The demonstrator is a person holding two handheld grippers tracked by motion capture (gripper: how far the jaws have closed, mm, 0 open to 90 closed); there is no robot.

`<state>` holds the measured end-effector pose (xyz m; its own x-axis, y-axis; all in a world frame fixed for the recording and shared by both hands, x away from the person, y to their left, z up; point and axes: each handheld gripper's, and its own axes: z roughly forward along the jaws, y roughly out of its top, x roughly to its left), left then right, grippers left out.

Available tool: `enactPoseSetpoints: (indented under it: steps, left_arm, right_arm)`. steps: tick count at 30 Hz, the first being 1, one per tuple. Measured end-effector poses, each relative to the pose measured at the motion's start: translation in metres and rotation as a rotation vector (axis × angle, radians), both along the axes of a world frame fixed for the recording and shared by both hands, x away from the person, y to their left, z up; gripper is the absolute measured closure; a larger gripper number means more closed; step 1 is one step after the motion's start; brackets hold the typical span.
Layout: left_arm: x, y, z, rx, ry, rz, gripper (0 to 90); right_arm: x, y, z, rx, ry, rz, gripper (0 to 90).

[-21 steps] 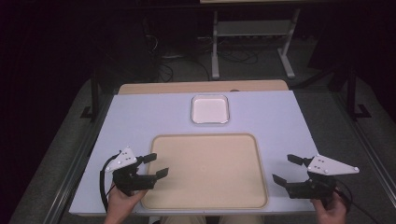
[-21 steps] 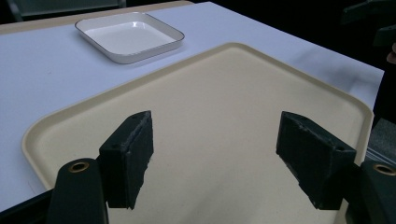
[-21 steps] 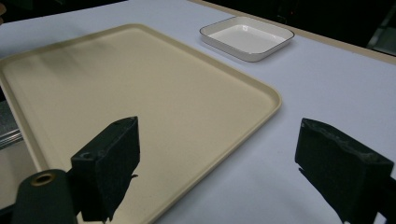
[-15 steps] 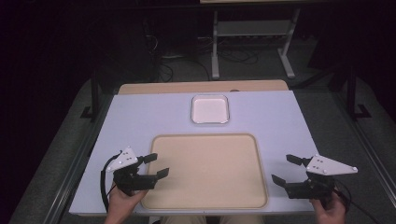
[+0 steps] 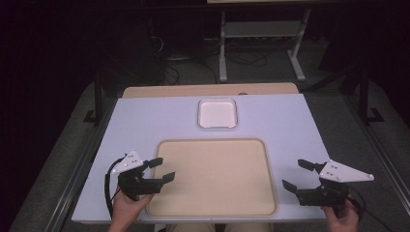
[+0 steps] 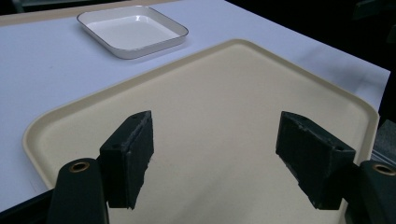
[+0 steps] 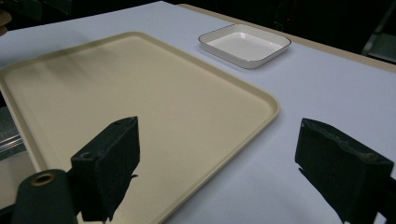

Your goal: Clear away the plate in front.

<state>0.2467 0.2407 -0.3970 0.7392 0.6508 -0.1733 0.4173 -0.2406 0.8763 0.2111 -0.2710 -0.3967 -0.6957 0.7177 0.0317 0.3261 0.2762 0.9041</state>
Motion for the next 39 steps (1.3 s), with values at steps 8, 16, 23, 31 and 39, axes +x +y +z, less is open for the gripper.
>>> enactPoseSetpoints:
  steps: [8,16,23,31,39]
  left_arm:
    - [0.011,-0.013,0.005,0.035,0.009,-0.024,26.7]
    - [0.023,-0.019,0.006,0.042,0.03,-0.034,26.7]
    - [0.041,-0.024,0.007,0.031,0.072,-0.038,27.1]
    - [0.066,-0.03,0.005,0.049,0.095,-0.012,27.8]
    - [0.09,-0.044,0.015,0.082,0.098,-0.008,28.6]
  right_arm:
    - [-0.001,-0.003,0.001,0.006,-0.01,-0.008,13.0]
    - [-0.002,-0.005,0.003,0.011,-0.015,-0.014,13.0]
    - [-0.001,-0.004,0.003,0.004,-0.012,-0.018,13.0]
    - [-0.001,-0.005,0.003,0.006,-0.009,-0.016,13.0]
    - [-0.001,-0.004,0.004,0.0,-0.007,-0.018,13.0]
